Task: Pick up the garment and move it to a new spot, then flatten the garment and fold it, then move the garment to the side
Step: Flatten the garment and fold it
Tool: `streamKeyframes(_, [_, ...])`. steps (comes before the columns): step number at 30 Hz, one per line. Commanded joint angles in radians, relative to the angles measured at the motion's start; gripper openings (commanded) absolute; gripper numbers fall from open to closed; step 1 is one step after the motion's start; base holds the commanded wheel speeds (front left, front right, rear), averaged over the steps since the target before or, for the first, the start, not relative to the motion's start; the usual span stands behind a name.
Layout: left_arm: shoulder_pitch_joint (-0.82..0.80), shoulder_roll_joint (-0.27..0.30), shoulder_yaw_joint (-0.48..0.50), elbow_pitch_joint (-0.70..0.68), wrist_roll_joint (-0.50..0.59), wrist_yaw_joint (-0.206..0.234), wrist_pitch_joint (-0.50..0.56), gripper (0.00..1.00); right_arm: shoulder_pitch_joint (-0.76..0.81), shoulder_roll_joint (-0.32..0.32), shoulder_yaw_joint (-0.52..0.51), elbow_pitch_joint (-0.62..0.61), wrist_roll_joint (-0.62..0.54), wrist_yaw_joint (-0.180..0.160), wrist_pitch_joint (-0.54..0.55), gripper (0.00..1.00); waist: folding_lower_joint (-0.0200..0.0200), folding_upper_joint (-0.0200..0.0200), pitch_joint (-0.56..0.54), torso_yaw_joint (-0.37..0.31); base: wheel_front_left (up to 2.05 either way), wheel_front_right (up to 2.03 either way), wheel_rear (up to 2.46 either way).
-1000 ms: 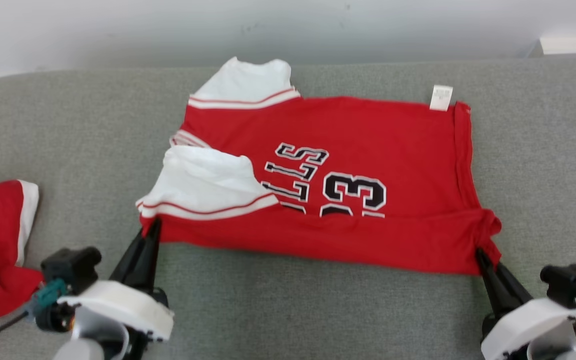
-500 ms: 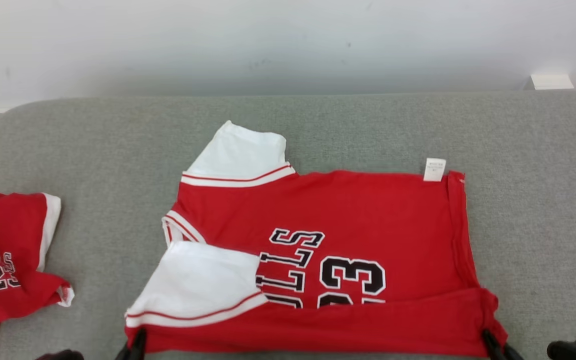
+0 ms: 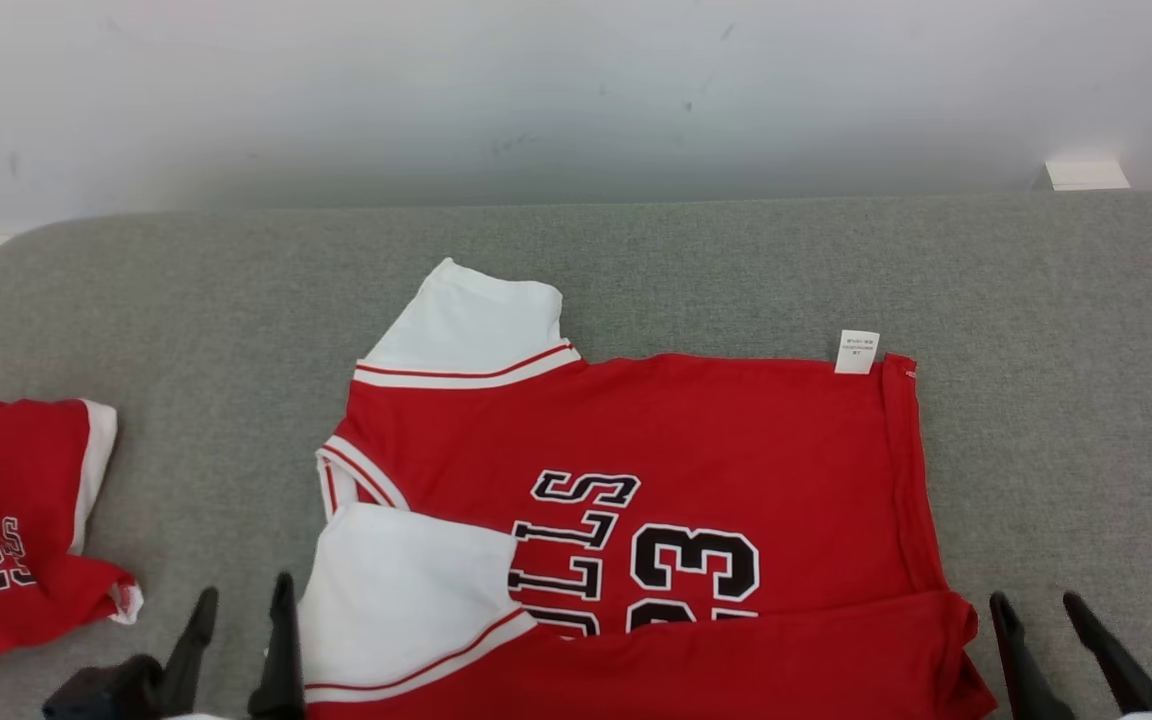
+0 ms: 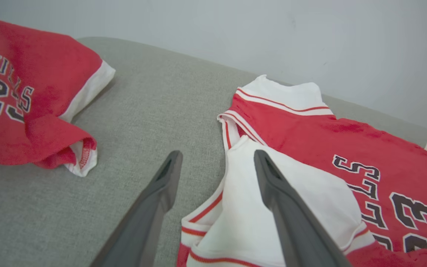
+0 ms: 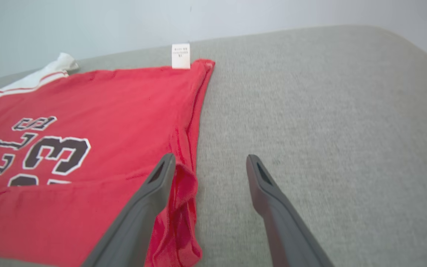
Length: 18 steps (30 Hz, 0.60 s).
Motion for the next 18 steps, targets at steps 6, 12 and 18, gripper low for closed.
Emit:
streamKeyframes(6, [-0.095, 0.055, -0.019, -0.066, 0.146, 0.050, -0.062, 1.00, -0.077, 0.038, -0.052, -0.171, -0.060, -0.003, -0.011, 1.00, 0.0000, 0.0000, -0.004, -0.005, 0.00, 0.00, 0.00])
streamKeyframes(12, [-0.171, 0.092, -0.042, -0.119, 0.212, 0.062, -0.032, 1.00, -0.134, 0.055, -0.058, -0.280, -0.082, -0.003, 0.015, 1.00, 0.0000, 0.0000, 0.009, -0.010, 0.00, 0.00, 0.00])
streamKeyframes(18, [-0.180, 0.099, -0.050, -0.124, 0.217, 0.068, 0.003, 1.00, -0.143, 0.066, -0.051, -0.307, -0.086, -0.003, 0.029, 1.00, 0.0000, 0.0000, 0.012, -0.016, 0.00, 0.00, 0.00])
